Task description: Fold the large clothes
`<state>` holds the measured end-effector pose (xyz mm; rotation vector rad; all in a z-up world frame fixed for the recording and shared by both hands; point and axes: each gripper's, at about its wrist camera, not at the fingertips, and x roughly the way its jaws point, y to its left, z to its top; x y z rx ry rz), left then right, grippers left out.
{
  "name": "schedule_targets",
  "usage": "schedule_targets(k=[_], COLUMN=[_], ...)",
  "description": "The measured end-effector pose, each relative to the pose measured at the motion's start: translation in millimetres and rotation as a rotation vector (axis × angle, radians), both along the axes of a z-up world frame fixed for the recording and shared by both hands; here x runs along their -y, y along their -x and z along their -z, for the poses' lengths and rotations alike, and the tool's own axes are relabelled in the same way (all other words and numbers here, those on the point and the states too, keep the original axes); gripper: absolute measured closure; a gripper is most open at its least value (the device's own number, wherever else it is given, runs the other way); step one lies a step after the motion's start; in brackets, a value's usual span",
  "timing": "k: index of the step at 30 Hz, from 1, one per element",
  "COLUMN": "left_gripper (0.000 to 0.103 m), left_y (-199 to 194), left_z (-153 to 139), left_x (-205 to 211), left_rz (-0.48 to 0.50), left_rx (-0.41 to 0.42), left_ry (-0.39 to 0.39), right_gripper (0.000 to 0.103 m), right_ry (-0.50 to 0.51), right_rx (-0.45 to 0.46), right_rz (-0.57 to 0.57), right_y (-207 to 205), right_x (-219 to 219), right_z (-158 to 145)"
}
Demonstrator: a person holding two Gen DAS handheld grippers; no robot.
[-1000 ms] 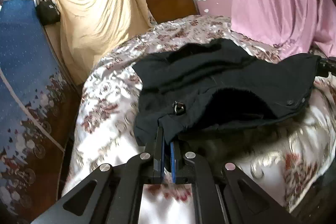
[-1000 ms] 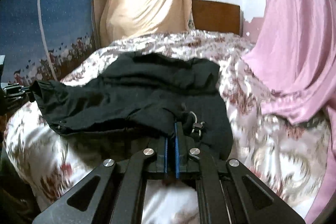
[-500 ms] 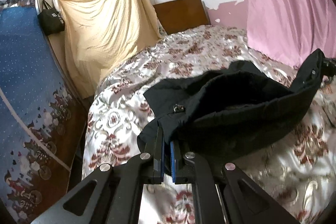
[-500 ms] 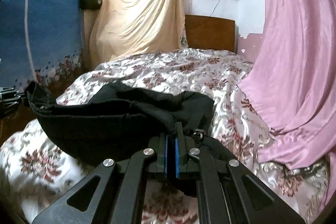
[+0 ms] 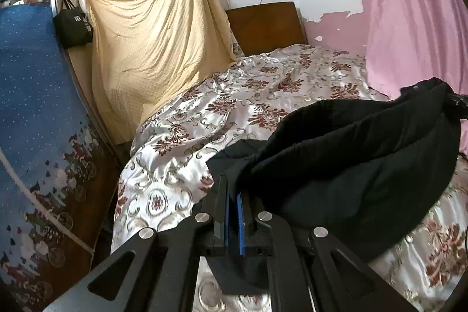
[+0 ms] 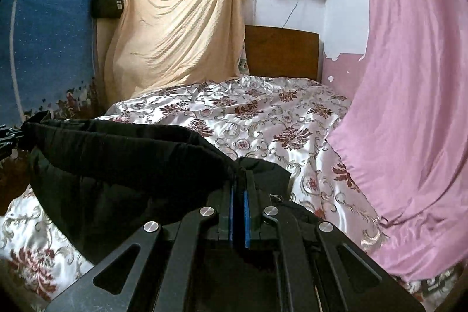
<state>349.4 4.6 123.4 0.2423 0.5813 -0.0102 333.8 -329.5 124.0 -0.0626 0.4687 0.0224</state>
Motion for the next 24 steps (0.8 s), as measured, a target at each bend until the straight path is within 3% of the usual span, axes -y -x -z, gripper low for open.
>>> schedule_targets(k=[10,18,24], left_gripper=[0.098,0.098,0.098], left_y=[-92.1,-161.0,-194.4], left_z=[10.8,53.7,89.3], left_x=[7.6,4.8,3.9], left_rz=[-0.032,-0.056,-0.089], left_rx=[-0.022,-0.117,-0.162], left_ry=[0.006,0.044,0.082], right_gripper=[0.098,0.098,0.098], right_ry=[0.036,0.059,0.066], right_rx=[-0.025,-0.105,-0.159], right_rz=[0.030,0.042,0.053], right_y=[-102.8,-178.2,-210.5], right_x=[3.5,3.2,2.0], right_z=[16.3,57.4,97.1])
